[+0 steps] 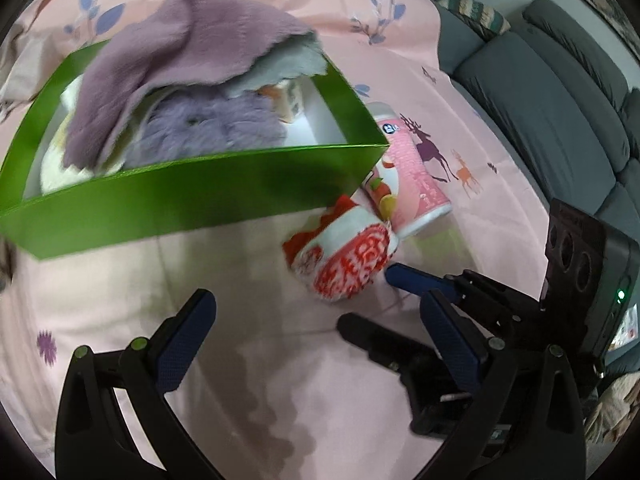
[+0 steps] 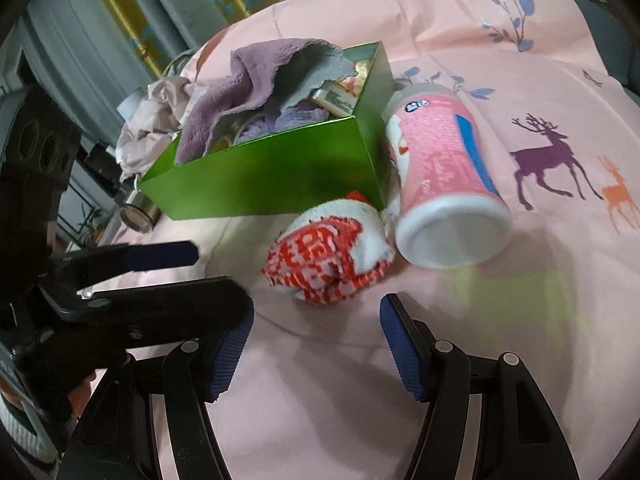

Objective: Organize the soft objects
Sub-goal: 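Move both tools to the red-and-white patterned ball and close on it, then lift the patterned ball with both tools and carry it over the green box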

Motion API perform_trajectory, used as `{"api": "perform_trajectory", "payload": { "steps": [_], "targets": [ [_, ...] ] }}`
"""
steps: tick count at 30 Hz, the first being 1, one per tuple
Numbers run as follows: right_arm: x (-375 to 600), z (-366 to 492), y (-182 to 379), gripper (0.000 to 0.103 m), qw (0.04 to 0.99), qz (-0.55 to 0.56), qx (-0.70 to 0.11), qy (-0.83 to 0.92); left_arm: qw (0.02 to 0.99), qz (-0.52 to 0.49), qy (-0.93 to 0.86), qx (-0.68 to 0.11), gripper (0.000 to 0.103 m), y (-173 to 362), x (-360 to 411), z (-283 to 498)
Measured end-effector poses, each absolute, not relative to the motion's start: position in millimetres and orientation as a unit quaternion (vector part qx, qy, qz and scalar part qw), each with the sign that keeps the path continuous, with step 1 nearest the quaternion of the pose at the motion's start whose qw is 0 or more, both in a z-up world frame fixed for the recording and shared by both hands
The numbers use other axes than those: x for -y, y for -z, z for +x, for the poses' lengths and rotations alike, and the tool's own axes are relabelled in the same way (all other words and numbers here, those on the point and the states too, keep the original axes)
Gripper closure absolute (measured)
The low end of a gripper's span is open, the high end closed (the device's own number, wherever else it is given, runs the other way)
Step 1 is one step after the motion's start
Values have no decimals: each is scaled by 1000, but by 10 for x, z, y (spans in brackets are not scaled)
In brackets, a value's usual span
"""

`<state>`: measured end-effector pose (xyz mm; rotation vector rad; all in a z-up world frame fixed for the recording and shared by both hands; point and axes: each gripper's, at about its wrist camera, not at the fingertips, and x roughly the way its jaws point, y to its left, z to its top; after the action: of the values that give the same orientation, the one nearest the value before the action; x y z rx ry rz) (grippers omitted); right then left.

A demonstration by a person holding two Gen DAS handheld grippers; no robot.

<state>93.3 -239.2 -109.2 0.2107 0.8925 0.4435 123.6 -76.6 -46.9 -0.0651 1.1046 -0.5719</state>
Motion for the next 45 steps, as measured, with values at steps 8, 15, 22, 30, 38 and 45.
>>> {"api": "perform_trajectory", "payload": {
  "steps": [8, 15, 22, 30, 38, 45],
  "targets": [
    [2391, 991, 1132, 37, 875, 109, -416, -224, 802, -6, 279, -528, 11, 586, 1010, 1437],
    [2370, 1064, 1126, 39, 875, 126, -407, -231, 793, 26, 292, -534, 42, 659, 1161, 1525],
    [2381, 1098, 1145, 54, 873, 136, -408, -230, 792, 27, 294, -534, 46, 682, 1156, 1540],
    [2317, 948, 1026, 55, 882, 120, -386, -243, 810, 30, 289, -509, 49, 470, 991, 1307],
    [2025, 669, 709, 55, 890, 88, -350, -278, 847, 21, 260, -464, 49, 84, 612, 971],
    [1736, 730, 271, 55, 900, 48, -311, -302, 875, 2, 245, -418, 48, -329, 349, 1024]
  ]
}}
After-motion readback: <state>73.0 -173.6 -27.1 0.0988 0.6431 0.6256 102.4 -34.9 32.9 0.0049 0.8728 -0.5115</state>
